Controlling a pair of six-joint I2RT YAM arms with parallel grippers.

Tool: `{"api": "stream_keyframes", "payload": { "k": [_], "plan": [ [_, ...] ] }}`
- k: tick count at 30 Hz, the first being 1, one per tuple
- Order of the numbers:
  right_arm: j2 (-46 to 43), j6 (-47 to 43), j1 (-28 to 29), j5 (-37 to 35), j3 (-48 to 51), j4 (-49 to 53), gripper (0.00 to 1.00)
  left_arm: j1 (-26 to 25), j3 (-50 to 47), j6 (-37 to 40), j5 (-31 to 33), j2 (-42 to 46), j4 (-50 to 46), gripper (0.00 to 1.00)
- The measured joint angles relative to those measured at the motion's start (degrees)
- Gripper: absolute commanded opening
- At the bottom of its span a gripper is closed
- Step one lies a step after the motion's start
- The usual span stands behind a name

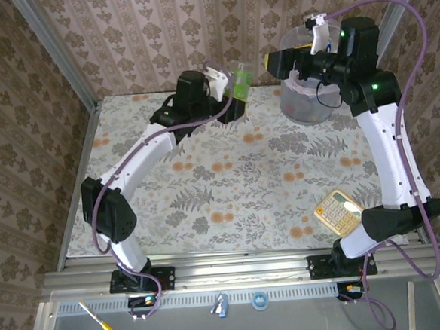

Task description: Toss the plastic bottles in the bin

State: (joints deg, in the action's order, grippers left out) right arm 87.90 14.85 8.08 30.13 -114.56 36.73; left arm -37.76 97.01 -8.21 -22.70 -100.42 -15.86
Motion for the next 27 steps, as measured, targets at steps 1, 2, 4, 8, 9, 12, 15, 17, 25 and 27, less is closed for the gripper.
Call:
{"api": "stream_keyframes", "payload": {
  "k": [1,2,4,8,9,12,15,17,25,27],
  "plan": [
    [0.17,0.79,0.02,0.44,0.00,0.04,0.99,-0.90,0.20,0.31,-0.35,0.00,0.00,0.37],
    [0.28,1.73,0.02,0.81,0.00,0.20,0.99,-1.88,0.52,0.55,-0.68,0.00,-0.02,0.37],
    [0.48,3.10,0.02,1.53,0.00,0.87,0.98,-3.34,1.09,0.94,-1.05,0.00,0.07,0.36],
    [0.90,5.64,0.02,2.43,0.00,1.53,0.94,-5.31,2.78,2.56,-1.11,0.00,-0.22,0.35],
    [1.01,6.25,0.02,2.71,0.00,1.57,0.93,-5.49,3.21,2.95,-1.09,0.00,-0.33,0.35],
    [1.29,7.76,0.02,3.17,0.00,2.27,0.92,-6.08,4.50,4.11,-1.01,0.00,-0.39,0.35],
    [1.49,8.17,0.02,3.15,0.00,3.04,0.92,-6.10,4.76,5.09,-0.63,0.02,-0.39,0.34],
    [1.55,8.33,0.02,3.15,0.00,3.65,0.92,-6.21,4.76,5.60,-0.39,0.02,-0.48,0.34],
    [2.27,9.18,0.24,3.80,0.02,4.04,0.89,-7.54,8.04,7.23,0.66,0.00,-1.86,0.33],
    [2.27,9.22,0.37,3.80,0.02,4.11,0.88,-7.61,8.39,7.80,0.87,-0.02,-2.10,0.33]
  ]
}}
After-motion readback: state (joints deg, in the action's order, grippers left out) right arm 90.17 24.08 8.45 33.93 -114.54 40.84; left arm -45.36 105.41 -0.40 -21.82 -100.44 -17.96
